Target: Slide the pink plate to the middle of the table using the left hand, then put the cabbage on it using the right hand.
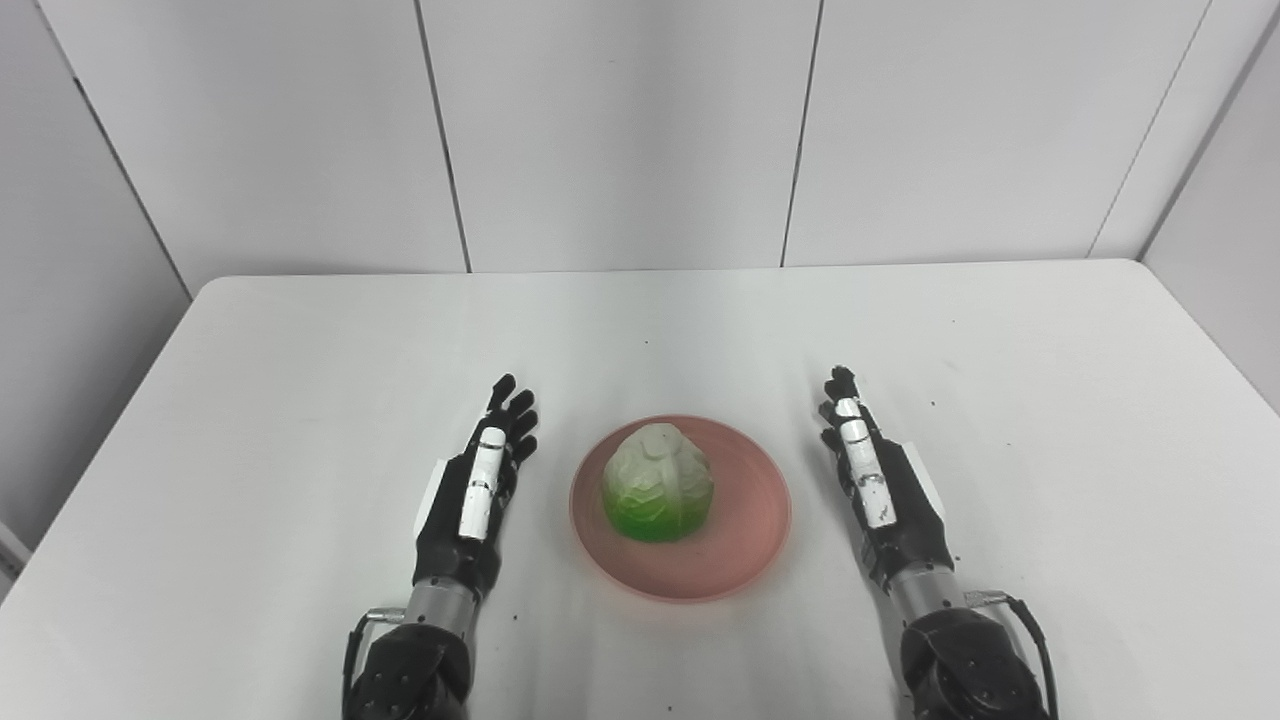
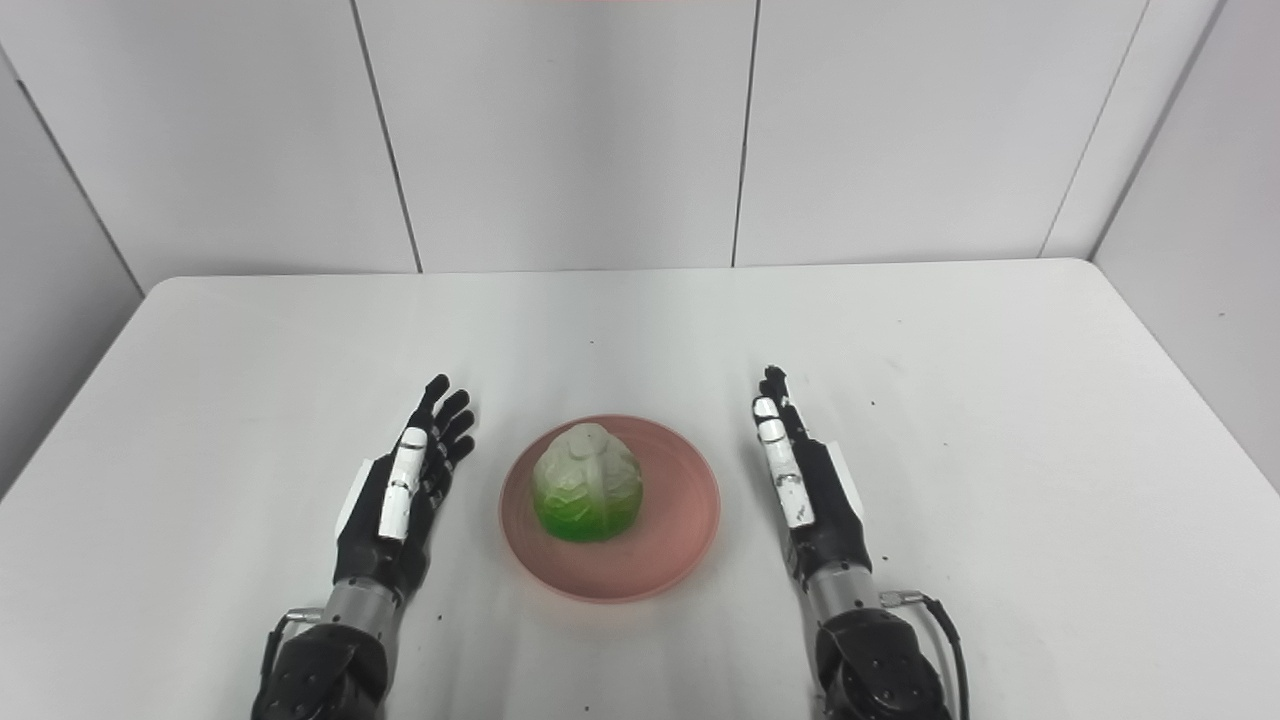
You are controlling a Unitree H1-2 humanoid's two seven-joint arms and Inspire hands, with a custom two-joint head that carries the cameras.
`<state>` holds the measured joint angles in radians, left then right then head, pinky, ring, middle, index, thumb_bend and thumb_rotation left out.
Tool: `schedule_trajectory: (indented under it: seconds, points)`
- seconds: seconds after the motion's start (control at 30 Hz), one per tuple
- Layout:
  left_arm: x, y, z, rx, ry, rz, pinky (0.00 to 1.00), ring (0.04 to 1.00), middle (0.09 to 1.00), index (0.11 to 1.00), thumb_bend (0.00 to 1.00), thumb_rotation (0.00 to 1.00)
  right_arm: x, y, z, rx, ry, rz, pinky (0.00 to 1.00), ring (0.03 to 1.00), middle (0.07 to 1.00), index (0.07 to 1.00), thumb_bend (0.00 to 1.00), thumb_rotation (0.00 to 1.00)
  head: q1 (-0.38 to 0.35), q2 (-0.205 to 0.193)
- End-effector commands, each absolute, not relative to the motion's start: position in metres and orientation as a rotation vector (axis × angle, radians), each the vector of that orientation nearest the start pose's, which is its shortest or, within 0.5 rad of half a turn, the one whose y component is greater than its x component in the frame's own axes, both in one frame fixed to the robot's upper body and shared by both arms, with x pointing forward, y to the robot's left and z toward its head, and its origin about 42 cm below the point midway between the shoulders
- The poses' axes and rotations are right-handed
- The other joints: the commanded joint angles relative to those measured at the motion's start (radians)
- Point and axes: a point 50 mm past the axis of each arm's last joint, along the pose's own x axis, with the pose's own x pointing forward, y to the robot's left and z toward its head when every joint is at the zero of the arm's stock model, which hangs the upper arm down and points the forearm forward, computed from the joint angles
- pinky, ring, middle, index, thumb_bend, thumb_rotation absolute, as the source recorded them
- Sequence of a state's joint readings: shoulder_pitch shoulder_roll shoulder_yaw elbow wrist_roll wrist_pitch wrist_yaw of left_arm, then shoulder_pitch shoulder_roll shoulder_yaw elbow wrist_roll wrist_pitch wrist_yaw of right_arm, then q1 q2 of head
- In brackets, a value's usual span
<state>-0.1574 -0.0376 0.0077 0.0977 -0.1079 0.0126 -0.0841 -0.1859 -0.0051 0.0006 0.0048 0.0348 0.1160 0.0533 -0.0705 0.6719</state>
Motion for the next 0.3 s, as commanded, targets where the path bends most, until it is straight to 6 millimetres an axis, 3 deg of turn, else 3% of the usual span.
schedule_trajectory:
  seconds: [0.0, 0.27]
  points:
    - [0.3384, 0.1821, 0.1151, -0.148, -0.044, -0.126, 0.97, 0.963, 0.958, 0.959, 0.42, 1.00, 0.3497, -0.1901, 0.1581, 0.027, -0.130, 0.104, 1.00, 1.000, 1.000, 1.000, 0.32, 1.00, 0.001, -0.001]
    - [0.3388, 0.1839, 0.1143, -0.130, -0.035, -0.140, 1.00, 0.978, 0.961, 0.963, 0.44, 1.00, 0.3494, -0.1912, 0.1580, -0.004, -0.122, 0.104, 1.00, 1.000, 1.000, 1.000, 0.37, 1.00, -0.001, -0.006]
